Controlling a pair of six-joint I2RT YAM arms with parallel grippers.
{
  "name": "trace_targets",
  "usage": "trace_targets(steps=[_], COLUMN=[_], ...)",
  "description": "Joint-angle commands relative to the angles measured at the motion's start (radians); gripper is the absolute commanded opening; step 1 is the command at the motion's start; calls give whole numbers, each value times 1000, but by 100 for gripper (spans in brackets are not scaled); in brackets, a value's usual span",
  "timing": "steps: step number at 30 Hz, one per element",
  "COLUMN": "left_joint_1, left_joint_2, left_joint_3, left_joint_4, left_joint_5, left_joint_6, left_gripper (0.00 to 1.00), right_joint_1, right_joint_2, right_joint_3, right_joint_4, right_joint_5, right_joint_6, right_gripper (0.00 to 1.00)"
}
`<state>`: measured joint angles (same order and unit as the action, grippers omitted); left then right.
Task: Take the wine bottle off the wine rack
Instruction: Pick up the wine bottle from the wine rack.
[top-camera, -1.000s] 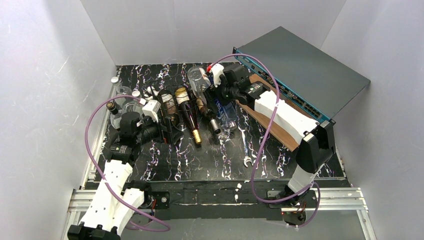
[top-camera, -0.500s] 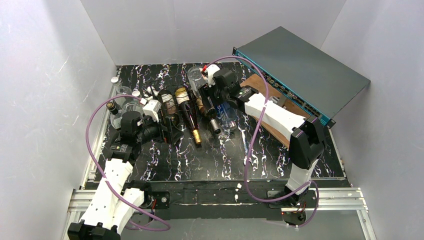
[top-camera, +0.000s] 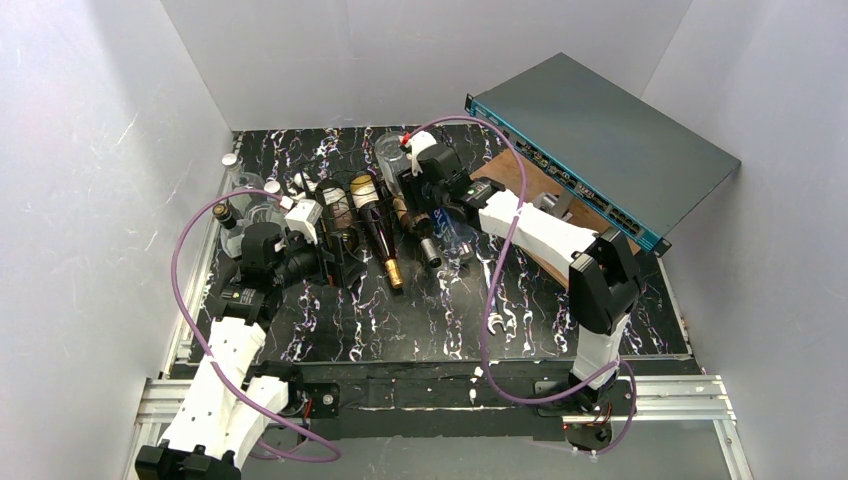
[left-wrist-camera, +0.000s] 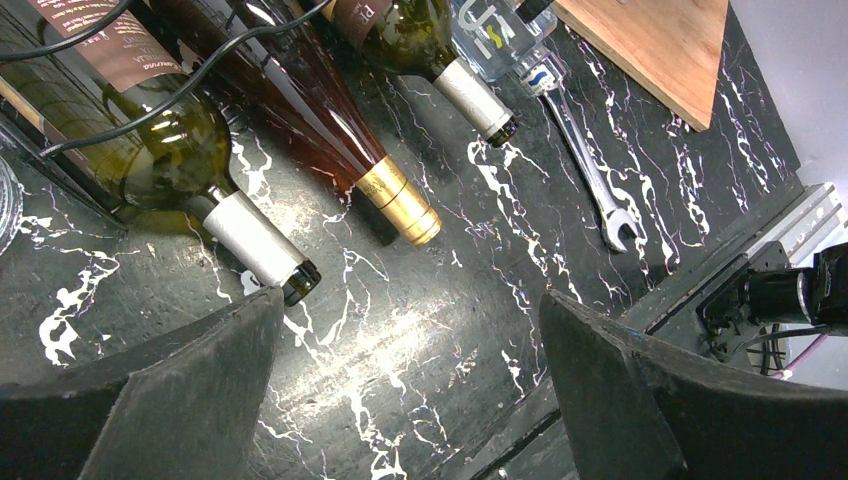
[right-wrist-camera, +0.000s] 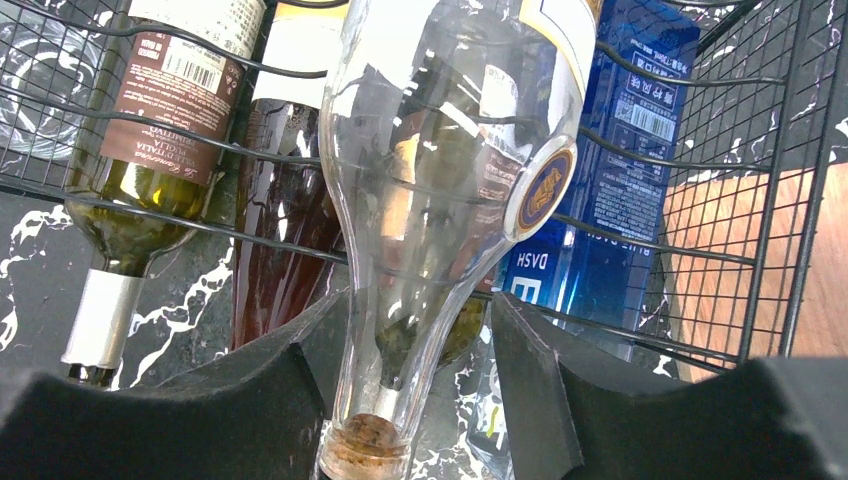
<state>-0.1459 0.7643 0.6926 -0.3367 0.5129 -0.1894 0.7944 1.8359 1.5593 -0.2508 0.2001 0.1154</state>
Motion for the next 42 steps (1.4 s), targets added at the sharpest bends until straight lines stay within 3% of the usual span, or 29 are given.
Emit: trace_targets(steps=[1,9,30,36,42], left_joint_1=[-2,-1,-1,-1,-1], left_joint_2=[1,5,7,7,9], left_joint_3=[-8,-9,-9,-8,-9], left_joint_4=[2,2,2,2,2], left_joint_5=[3,-1,-1,-2,-1], left_joint_6=[17,20,22,23,23], left_gripper=[98,98,98,98,98], right_joint_1=[5,5,5,5,5], right_joint_2=[3,34,69,63,55], right_joint_3=[-4,1,5,8,13], right_joint_4=[66,78,87,81,76], right_joint_5=[36,18,55,61,55], right_joint_6=[35,66,75,71,66], right_gripper=[62,59,65,56,36])
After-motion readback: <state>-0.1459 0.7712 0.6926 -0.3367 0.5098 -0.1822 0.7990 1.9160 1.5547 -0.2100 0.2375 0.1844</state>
